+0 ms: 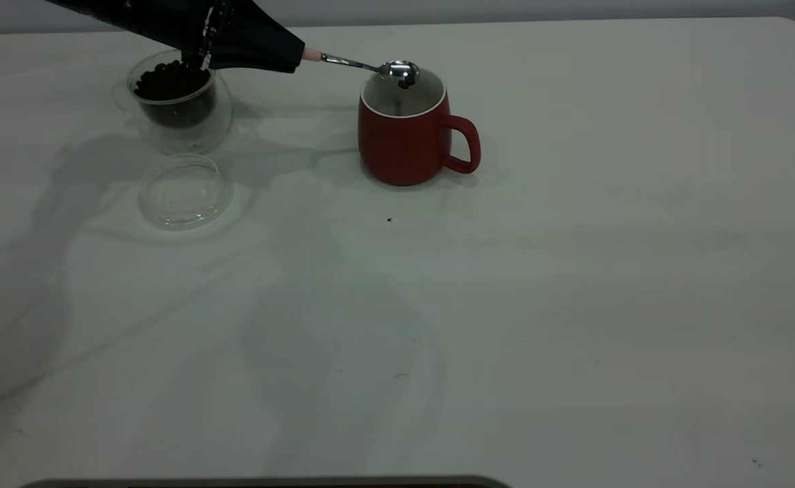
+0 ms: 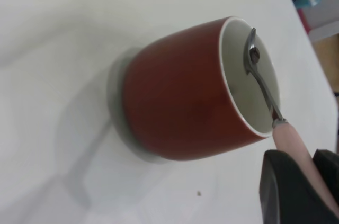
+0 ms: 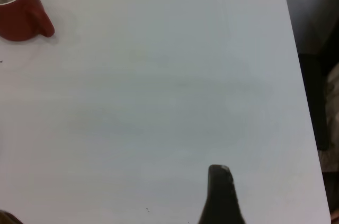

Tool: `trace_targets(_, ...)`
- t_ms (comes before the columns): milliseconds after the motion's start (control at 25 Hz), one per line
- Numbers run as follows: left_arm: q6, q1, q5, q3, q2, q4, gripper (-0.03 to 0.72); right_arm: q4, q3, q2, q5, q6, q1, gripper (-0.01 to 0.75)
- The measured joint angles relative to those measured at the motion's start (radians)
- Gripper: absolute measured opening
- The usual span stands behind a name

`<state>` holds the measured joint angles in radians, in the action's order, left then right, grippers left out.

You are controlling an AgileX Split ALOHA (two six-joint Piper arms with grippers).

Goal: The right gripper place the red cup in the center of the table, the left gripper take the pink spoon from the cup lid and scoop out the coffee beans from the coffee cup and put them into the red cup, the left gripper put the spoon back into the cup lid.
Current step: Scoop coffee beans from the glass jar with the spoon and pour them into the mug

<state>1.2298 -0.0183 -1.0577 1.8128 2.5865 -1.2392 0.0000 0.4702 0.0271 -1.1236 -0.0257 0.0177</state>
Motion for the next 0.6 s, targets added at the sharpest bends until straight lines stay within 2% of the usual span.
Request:
trace_targets(200, 0.094, 0.0, -0.019, 0.0, 0.0, 0.0, 0.123, 0.0, 0.0, 0.0, 0.0, 0.0, 0.0, 0.589)
trace_targets(600, 0.062, 0.012, -0.08, 0.0, -0.02, 0.032, 0.123, 0.0, 0.0, 0.0, 0.0, 0.0, 0.0, 0.589)
